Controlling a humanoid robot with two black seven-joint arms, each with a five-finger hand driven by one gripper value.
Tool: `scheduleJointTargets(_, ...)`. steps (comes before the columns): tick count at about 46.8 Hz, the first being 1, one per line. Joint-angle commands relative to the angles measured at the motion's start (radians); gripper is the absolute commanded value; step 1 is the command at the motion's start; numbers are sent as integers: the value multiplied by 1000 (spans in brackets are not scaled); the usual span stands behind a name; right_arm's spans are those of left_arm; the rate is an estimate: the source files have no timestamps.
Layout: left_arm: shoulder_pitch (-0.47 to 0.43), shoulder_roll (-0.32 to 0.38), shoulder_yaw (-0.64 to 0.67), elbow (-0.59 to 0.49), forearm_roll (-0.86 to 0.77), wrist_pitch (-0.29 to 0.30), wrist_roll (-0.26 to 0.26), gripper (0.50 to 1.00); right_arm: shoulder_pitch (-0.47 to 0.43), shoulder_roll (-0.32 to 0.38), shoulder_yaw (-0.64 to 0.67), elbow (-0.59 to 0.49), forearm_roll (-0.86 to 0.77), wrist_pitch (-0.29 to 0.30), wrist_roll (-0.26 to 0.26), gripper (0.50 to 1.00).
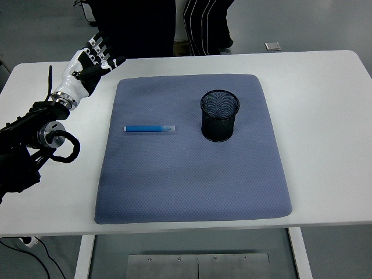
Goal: Left hand places marker in pen holder
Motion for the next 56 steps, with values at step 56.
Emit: scheduleJointTargets(56,57,-5,-50,-2,-3,-118,8,1000,0,0,0,0,0,0,0,1000)
